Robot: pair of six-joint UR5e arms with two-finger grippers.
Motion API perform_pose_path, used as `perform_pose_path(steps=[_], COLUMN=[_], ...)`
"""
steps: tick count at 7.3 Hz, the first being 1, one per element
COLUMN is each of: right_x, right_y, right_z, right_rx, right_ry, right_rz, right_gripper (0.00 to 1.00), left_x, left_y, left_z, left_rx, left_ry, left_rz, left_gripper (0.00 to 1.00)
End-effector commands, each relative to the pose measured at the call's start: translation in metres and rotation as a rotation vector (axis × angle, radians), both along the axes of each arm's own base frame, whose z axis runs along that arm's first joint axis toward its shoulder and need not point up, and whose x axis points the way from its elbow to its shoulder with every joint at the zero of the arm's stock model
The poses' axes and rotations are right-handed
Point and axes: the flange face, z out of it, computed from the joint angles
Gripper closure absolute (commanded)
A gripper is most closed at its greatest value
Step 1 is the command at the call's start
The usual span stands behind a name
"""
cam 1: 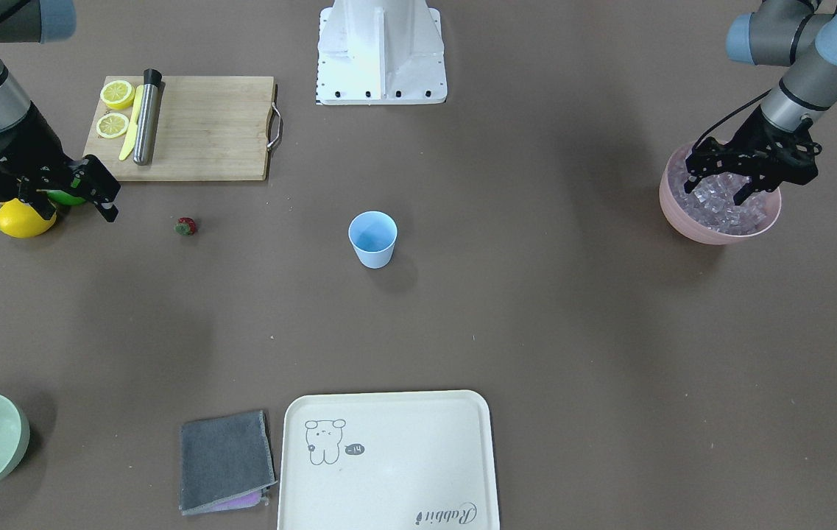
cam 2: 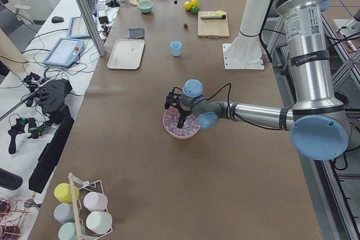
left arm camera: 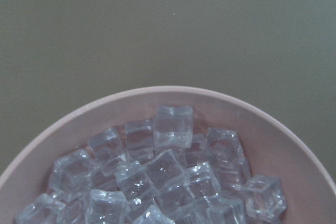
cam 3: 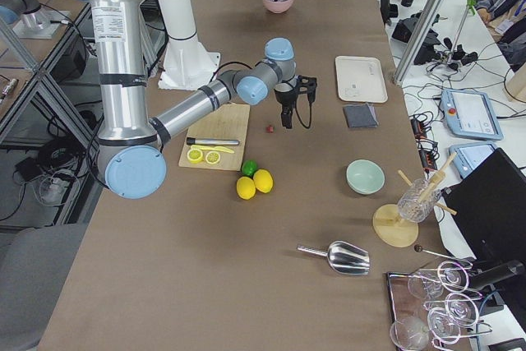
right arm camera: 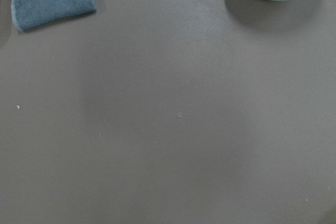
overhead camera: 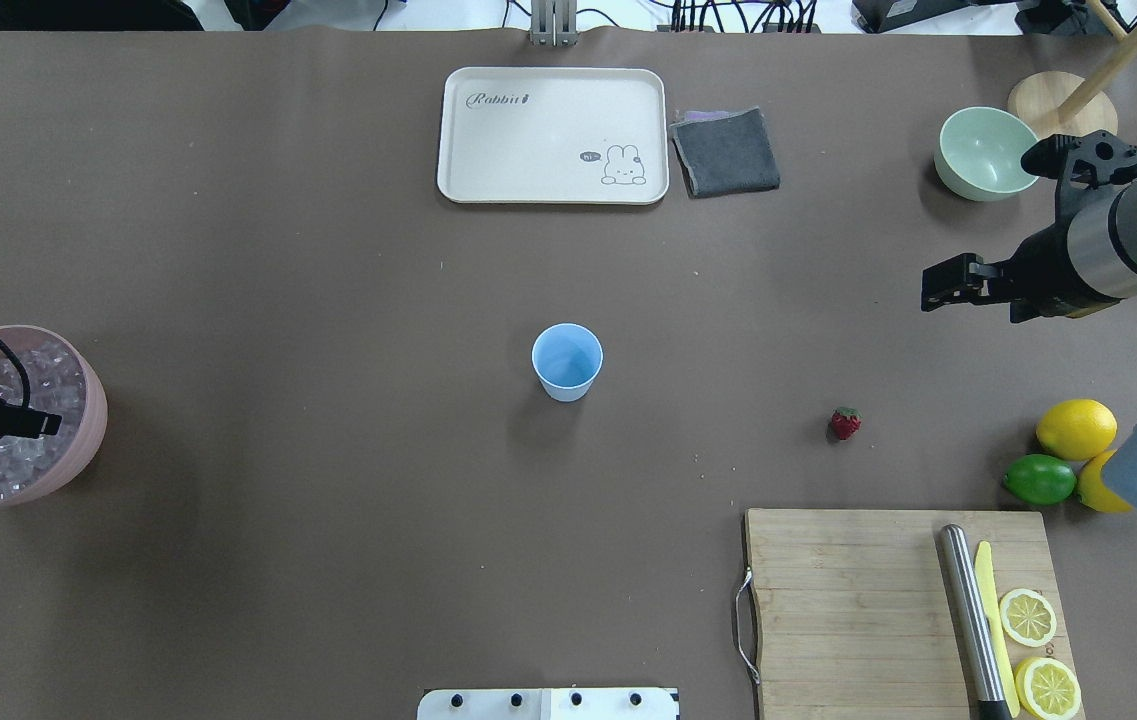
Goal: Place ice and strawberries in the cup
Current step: 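Lower the left gripper into the pink bowl and grasp an ice cube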
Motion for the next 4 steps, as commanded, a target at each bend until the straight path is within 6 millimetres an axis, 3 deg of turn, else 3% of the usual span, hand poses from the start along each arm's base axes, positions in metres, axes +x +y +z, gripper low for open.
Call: perform_pose_path(steps=[1,2,4], right_x=[0.0001,0.0001,0.0004], right_y=[0.0002,0.0002,0.0005], right_z=[0.0006,0.0006,0.0013], right_rx=[-0.001,-0.001,-0.002], right_ry=[0.001,0.001,0.002], right_rz=[0.000,0.000,0.000], right_gripper=[0.00,0.00,0.00], left_x=[-0.0007,-0.0002,0.0006], left_y=[0.0061,0.0063,0.0082], left_z=[0.0037,0.0045,0.0048], left_rx=[-0.002,-0.003,0.002], left_ry=[-0.008,-0.010,-0.011], left_rz=[0.012,0.012,0.021], left_gripper=[0.03,0.04,0.16])
